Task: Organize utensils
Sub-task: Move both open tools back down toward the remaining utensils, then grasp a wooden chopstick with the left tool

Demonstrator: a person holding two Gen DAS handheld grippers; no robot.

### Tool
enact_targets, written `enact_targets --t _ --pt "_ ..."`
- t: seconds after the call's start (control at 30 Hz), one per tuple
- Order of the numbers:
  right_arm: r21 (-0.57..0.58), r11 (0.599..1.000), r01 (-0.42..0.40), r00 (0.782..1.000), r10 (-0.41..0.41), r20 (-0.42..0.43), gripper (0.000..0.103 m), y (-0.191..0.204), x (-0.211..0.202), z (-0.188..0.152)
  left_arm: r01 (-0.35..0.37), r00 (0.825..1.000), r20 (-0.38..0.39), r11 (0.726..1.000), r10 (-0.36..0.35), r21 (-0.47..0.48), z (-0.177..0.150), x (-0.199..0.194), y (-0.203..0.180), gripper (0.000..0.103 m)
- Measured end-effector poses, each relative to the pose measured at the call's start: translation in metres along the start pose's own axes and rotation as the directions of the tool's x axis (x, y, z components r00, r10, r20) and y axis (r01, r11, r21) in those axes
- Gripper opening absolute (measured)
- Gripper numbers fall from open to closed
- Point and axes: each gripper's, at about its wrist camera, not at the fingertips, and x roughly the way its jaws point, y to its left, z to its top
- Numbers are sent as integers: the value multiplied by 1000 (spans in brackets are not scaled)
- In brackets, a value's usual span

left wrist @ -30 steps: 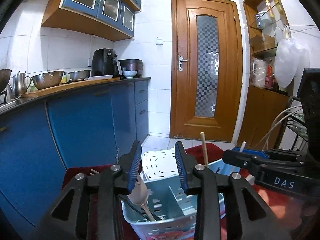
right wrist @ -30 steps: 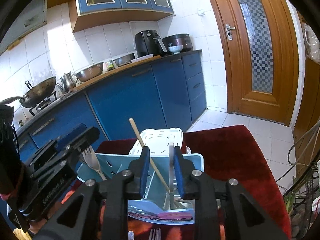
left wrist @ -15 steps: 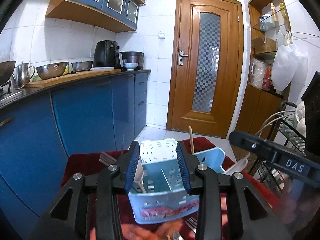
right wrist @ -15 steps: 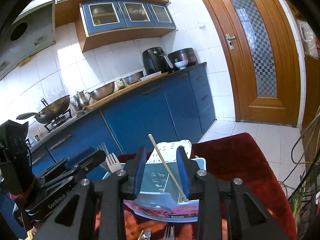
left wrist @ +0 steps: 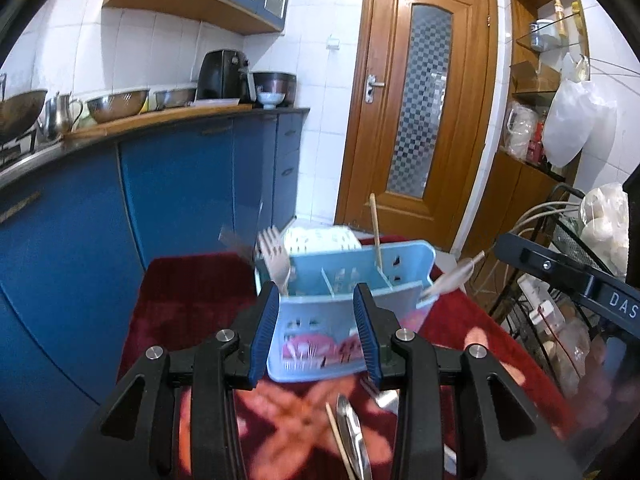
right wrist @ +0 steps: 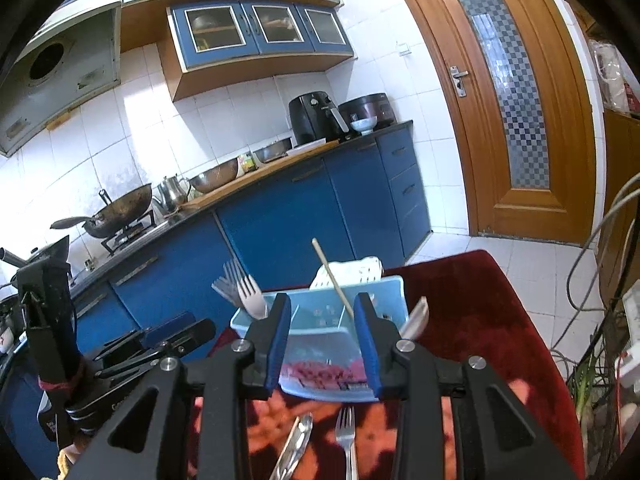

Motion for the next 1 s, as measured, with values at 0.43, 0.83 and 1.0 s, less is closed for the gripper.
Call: enact_targets --t 0.43,0.83,1.0 --pt "29 1000 12 993 -9 -114 40 -7 -9 -49 -13 989 -149 1000 12 -6 -47 -1 -2 39" --pt "52 998 39 981 -28 -193 40 -21 -11 -85 -28 951 -308 1000 29 10 -87 21 -5 39" --pt "65 997 42 976 -27 -218 40 -29 -8 -95 -22 922 -387 1000 20 1 -103 36 -5 39"
